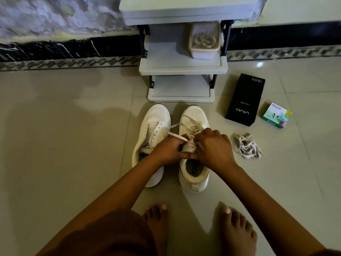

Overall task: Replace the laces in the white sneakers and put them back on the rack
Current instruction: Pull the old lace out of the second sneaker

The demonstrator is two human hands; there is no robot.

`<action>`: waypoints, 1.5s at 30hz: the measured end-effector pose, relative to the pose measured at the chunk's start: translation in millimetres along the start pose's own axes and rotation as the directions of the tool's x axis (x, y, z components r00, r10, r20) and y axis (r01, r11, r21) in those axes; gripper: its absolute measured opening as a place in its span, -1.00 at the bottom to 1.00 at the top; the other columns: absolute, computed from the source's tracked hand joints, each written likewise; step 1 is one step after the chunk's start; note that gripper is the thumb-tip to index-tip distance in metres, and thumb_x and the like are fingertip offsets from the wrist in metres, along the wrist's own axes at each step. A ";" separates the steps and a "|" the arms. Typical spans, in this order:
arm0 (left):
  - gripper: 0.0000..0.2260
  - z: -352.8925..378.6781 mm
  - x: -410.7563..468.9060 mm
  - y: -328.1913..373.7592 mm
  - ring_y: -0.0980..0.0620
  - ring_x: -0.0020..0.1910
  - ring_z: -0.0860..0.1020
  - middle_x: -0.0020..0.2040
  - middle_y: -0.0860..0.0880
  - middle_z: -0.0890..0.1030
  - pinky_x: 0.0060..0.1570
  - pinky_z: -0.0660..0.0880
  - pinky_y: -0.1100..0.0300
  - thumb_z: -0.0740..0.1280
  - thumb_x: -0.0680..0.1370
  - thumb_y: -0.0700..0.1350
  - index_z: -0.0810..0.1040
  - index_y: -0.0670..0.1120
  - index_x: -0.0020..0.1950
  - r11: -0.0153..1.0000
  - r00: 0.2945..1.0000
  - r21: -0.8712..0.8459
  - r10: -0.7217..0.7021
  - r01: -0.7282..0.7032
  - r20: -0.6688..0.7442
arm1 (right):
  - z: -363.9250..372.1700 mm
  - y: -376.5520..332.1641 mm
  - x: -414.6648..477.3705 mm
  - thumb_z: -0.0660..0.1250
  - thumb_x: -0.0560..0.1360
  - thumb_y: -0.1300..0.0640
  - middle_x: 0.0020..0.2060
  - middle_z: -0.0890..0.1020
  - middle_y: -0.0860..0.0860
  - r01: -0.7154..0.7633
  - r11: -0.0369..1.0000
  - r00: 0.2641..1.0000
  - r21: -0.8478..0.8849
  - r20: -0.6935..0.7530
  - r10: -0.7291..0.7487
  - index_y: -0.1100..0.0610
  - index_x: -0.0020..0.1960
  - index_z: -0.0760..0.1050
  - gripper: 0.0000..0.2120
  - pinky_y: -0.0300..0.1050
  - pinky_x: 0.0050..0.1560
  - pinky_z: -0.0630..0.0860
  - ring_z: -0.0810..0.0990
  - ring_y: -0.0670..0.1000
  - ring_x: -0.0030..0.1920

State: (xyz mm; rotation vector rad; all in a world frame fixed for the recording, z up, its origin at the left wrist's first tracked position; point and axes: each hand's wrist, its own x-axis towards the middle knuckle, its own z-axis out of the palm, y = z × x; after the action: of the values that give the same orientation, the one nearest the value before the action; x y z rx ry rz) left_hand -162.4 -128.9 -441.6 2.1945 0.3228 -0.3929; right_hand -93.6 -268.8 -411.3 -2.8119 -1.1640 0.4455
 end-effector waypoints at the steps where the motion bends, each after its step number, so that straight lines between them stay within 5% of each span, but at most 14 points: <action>1: -0.53 0.0 0.7 -0.4 0.01 0.19 0.49 0.23 -0.04 0.55 0.13 0.42 0.19 0.45 0.44 0.03 0.48 -0.06 0.30 1.000 1.000 0.022 0.003 -0.003 -0.001 | 0.9 1.6 -0.2 0.25 0.50 -0.15 0.19 0.52 0.04 0.014 1.000 0.998 -0.004 -0.055 -0.014 0.03 0.26 0.49 -0.59 -0.11 0.09 0.34 0.46 0.08 0.16; 6: -0.52 0.7 2.2 -3.0 0.00 0.16 0.52 0.21 -0.03 0.56 0.15 0.46 0.11 0.45 0.42 0.08 0.48 -0.05 0.28 0.999 1.000 0.050 -0.019 0.019 -0.004 | -7.6 -3.0 7.5 0.27 0.50 -0.02 0.06 0.56 0.04 0.046 0.992 0.997 -0.118 -0.062 -0.053 0.08 0.12 0.57 -0.72 -0.12 0.01 0.34 0.48 0.07 0.08; 9: -0.49 0.5 3.1 -5.4 -0.03 0.21 0.49 0.26 -0.04 0.53 0.19 0.44 0.09 0.43 0.44 0.09 0.43 -0.02 0.33 0.996 1.000 0.083 -0.014 0.014 -0.001 | -22.6 -2.2 11.7 0.33 0.48 0.08 0.04 0.57 0.02 -0.039 0.941 0.999 0.335 0.010 0.038 0.10 0.04 0.58 -0.83 -0.17 -0.01 0.39 0.50 0.04 0.06; 11: -0.43 0.7 3.9 -6.7 -0.04 0.25 0.46 0.32 -0.06 0.49 0.21 0.42 0.11 0.40 0.46 0.12 0.35 0.02 0.42 0.993 1.000 0.118 -0.001 -0.001 0.016 | -35.4 -1.1 11.3 0.33 0.49 0.17 -0.10 0.58 -0.04 -0.063 0.692 0.998 0.719 0.033 0.057 0.08 -0.13 0.57 -0.94 -0.27 -0.10 0.40 0.53 -0.03 -0.03; 13: -0.41 1.1 4.2 -6.9 -0.03 0.26 0.45 0.34 -0.05 0.47 0.22 0.41 0.10 0.39 0.46 0.13 0.31 0.03 0.44 0.990 1.000 0.143 0.006 -0.009 0.023 | -38.0 -2.4 10.3 0.31 0.50 0.18 -0.18 0.58 -0.05 -0.045 0.553 0.998 0.832 0.008 0.069 0.05 -0.22 0.52 -0.87 -0.24 -0.12 0.42 0.54 -0.07 -0.10; 15: -0.45 1.3 3.8 -6.9 -0.03 0.25 0.45 0.31 -0.05 0.49 0.22 0.42 0.07 0.41 0.45 0.11 0.37 0.01 0.39 0.994 1.000 0.114 0.005 -0.006 0.008 | -33.0 -2.0 12.2 0.33 0.49 0.11 -0.01 0.58 0.02 -0.045 0.686 0.999 0.726 0.024 0.040 0.04 -0.07 0.54 -0.97 -0.12 0.01 0.45 0.52 0.00 0.04; 18: -0.53 1.0 2.2 -5.4 -0.01 0.17 0.52 0.21 -0.03 0.57 0.16 0.47 0.08 0.44 0.44 0.07 0.46 0.00 0.30 0.999 0.999 0.035 -0.033 0.032 0.006 | -17.8 2.5 12.5 0.34 0.47 -0.06 0.25 0.46 0.04 -0.031 0.981 0.987 0.193 0.163 -0.001 -0.02 0.26 0.46 -0.62 -0.02 0.19 0.36 0.40 0.09 0.25; 26: -0.54 0.1 2.4 -1.6 0.00 0.16 0.52 0.21 -0.04 0.57 0.15 0.45 0.14 0.44 0.43 0.07 0.51 -0.06 0.28 0.997 1.000 0.073 -0.001 0.001 -0.003 | 1.0 -0.6 14.5 0.28 0.50 -0.02 0.15 0.54 0.05 0.034 0.990 0.995 -0.138 -0.092 -0.047 0.12 0.17 0.52 -0.68 -0.07 0.12 0.35 0.46 0.08 0.14; 29: -0.49 0.6 2.0 -4.7 -0.01 0.19 0.50 0.25 -0.04 0.54 0.19 0.45 0.05 0.43 0.43 0.10 0.45 -0.03 0.32 0.997 1.000 0.072 -0.019 0.019 -0.004 | -4.9 0.9 17.9 0.35 0.46 0.08 0.11 0.55 0.04 -0.069 0.939 0.995 0.337 -0.049 0.090 0.14 0.06 0.55 -0.79 -0.12 0.07 0.40 0.50 0.05 0.09; 31: -0.45 1.3 1.4 -4.6 -0.02 0.24 0.47 0.31 -0.04 0.50 0.22 0.44 0.07 0.40 0.45 0.12 0.38 0.00 0.39 0.995 1.000 0.097 -0.009 0.009 -0.007 | -15.7 4.8 17.1 0.36 0.48 0.18 0.06 0.55 0.00 -0.104 0.717 0.990 0.690 0.000 0.143 0.11 -0.09 0.56 -0.97 -0.23 -0.01 0.40 0.50 -0.02 0.06; 34: -0.45 1.7 1.3 -3.2 -0.02 0.21 0.49 0.28 -0.03 0.52 0.18 0.45 0.09 0.39 0.46 0.13 0.37 0.02 0.40 0.993 1.000 0.117 -0.025 0.026 -0.006 | -21.2 4.5 11.7 0.34 0.49 0.21 0.02 0.52 -0.02 -0.027 0.638 0.993 0.770 -0.051 0.103 0.08 -0.11 0.54 -0.95 -0.25 -0.02 0.38 0.49 -0.02 0.08; 36: -0.50 1.1 0.8 -1.4 -0.02 0.17 0.51 0.22 -0.03 0.56 0.14 0.46 0.10 0.41 0.45 0.10 0.42 0.00 0.35 0.996 0.999 0.080 -0.037 0.037 -0.007 | -19.2 2.0 11.0 0.36 0.48 0.13 0.15 0.49 0.02 -0.033 0.794 0.999 0.607 0.016 0.029 0.05 0.07 0.52 -0.83 -0.12 0.12 0.40 0.45 0.05 0.19; 38: -0.52 0.7 -0.2 -0.7 0.00 0.13 0.53 0.17 -0.02 0.58 0.09 0.46 0.14 0.44 0.44 0.05 0.45 -0.01 0.32 0.999 0.999 0.035 -0.040 0.040 -0.013 | -11.4 1.9 10.9 0.36 0.45 -0.07 0.31 0.41 0.03 0.006 0.989 0.991 0.150 0.128 -0.025 0.01 0.29 0.42 -0.55 -0.02 0.24 0.32 0.36 0.08 0.30; 45: -0.47 2.2 1.6 -3.2 -0.02 0.23 0.47 0.29 -0.04 0.50 0.16 0.43 0.14 0.41 0.44 0.13 0.43 -0.02 0.35 0.995 1.000 0.097 -0.004 0.006 -0.028 | 2.9 6.8 10.8 0.29 0.46 -0.06 0.15 0.56 0.01 0.088 0.978 0.989 -0.191 -0.100 -0.108 0.05 0.13 0.58 -0.69 -0.02 0.19 0.31 0.42 0.09 0.23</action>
State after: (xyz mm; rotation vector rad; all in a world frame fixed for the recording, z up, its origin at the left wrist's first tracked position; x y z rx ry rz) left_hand -162.4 -128.6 -445.8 2.2960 0.3305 -0.3885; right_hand -82.6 -266.2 -417.8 -2.8718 -1.3805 0.1805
